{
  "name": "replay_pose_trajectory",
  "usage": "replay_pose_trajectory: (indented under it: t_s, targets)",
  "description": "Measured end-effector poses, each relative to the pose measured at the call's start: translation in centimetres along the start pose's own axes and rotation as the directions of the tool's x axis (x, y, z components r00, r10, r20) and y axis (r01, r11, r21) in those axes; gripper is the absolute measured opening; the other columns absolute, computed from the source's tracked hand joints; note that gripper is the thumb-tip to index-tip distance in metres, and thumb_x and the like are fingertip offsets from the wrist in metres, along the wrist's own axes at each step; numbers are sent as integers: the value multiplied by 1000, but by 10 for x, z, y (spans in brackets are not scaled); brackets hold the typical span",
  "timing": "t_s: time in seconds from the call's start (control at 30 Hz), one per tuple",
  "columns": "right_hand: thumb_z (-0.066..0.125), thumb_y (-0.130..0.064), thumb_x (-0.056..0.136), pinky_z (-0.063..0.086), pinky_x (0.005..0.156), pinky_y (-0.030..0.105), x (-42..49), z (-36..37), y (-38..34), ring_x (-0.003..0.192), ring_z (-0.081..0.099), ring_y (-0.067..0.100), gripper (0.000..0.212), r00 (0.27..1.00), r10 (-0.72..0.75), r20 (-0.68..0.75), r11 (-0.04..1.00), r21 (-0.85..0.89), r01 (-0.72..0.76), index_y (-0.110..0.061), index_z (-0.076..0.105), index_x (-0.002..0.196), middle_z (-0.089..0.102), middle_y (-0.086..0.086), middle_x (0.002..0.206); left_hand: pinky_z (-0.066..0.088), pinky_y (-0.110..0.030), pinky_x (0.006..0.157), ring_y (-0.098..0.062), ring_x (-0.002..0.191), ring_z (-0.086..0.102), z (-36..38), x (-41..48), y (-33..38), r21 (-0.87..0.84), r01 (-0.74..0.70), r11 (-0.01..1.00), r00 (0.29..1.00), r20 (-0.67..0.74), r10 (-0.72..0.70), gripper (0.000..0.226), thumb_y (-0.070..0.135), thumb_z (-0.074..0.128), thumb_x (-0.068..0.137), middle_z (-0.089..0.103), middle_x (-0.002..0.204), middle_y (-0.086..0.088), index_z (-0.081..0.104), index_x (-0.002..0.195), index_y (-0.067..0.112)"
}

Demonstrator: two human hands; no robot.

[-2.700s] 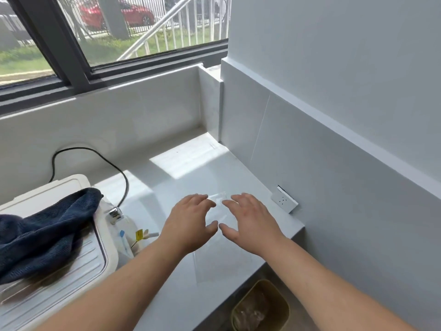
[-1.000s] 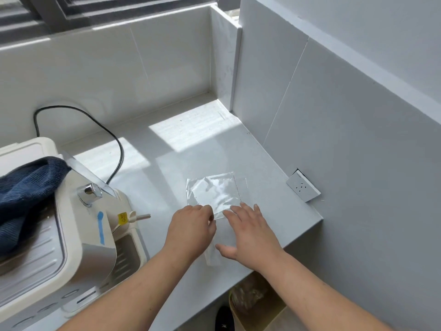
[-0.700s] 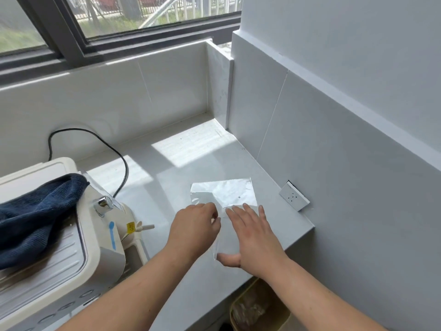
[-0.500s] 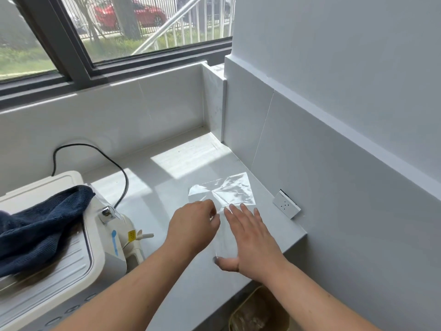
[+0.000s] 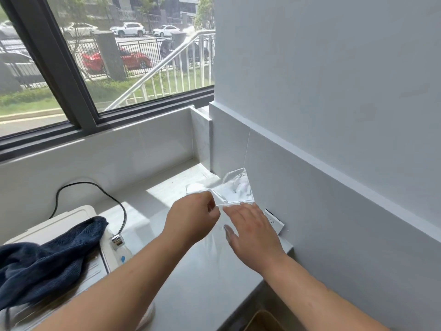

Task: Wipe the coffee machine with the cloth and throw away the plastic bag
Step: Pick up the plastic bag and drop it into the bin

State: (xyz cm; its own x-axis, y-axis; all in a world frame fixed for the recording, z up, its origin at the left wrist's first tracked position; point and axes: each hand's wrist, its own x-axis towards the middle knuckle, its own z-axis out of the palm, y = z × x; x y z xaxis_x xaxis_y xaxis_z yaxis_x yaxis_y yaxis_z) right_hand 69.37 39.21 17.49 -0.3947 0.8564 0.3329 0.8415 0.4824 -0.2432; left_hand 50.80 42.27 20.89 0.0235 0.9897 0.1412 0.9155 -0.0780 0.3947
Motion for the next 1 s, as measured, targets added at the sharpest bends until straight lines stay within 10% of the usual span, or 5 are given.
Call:
replay_pose_trajectory:
  t_s: [0.3, 0.47, 0.7, 1.0]
  targets:
    - [52, -18, 104, 49, 103, 41, 24, -61, -16, 117, 62, 24, 35, 993, 95, -73, 992, 91, -89, -18, 66, 136, 72, 0, 127, 47, -31, 68, -10, 85, 63, -48, -1, 7, -120, -97, 988, 992, 67, 105, 45, 73, 41, 90, 66, 83, 19, 63, 87, 34]
    - [51, -20, 103, 50, 94, 37, 29, -92, -23, 109, 64, 21, 32, 984, 177, -29, 973, 152, -171, -25, 67, 131, 73, -6, 121, 50, -32, 89, -2, 100, 58, -67, -14, -4, -230, -185, 955, 942, 234, 239, 95, 102, 54, 57, 59, 116, 31, 54, 131, 42]
    - [42, -33, 107, 52, 77, 40, 20, -112, -29, 86, 63, 18, 26, 982, 187, 12, 977, 102, -187, -26, 66, 110, 70, -8, 92, 50, -30, 78, -12, 100, 67, -74, -20, -8, -119, -248, 961, 965, 57, 256, 13, 46, 68, 92, 74, 102, 19, 65, 103, 41]
    - [40, -68, 96, 53, 69, 31, -15, -120, -32, 77, 61, 2, 37, 919, 392, -42, 891, 267, -368, -40, 64, 103, 65, -17, 81, 49, -30, 63, -9, 81, 67, -91, -30, -3, -260, -109, 959, 985, 104, 140, 16, 44, 67, 94, 71, 81, 16, 62, 81, 36]
